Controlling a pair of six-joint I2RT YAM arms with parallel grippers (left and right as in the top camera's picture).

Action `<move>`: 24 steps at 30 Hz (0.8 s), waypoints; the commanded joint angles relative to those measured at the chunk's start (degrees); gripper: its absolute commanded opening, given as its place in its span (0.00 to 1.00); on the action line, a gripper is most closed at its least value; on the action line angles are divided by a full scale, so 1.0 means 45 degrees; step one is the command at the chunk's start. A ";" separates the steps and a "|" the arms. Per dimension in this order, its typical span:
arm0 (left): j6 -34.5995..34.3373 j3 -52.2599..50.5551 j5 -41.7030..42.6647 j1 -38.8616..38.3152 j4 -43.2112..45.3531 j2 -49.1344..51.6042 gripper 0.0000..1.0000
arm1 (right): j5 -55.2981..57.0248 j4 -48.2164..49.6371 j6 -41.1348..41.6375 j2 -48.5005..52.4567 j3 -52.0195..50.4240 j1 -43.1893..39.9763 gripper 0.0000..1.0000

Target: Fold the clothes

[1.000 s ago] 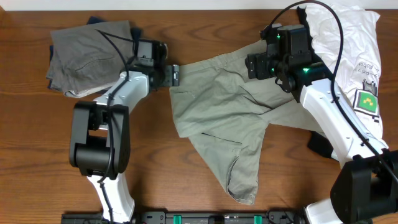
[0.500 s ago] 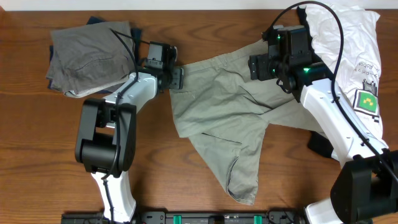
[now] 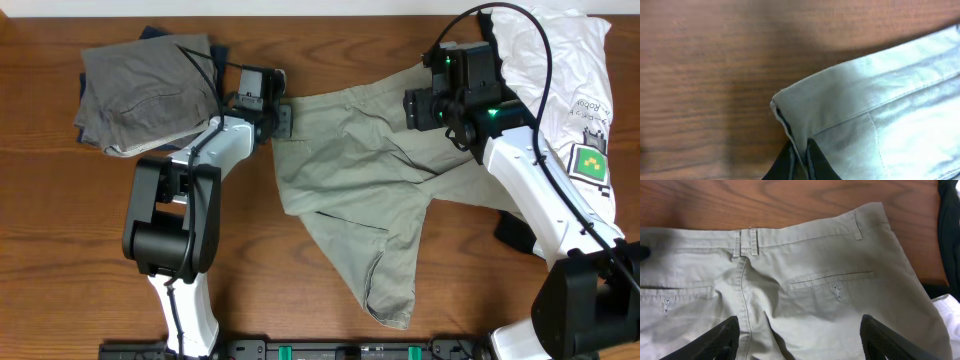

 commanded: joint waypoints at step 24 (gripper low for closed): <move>0.0491 0.5727 -0.1209 0.0685 -0.3594 -0.0568 0.90 | 0.0471 -0.0034 0.0345 -0.0243 0.0223 -0.0243 0.83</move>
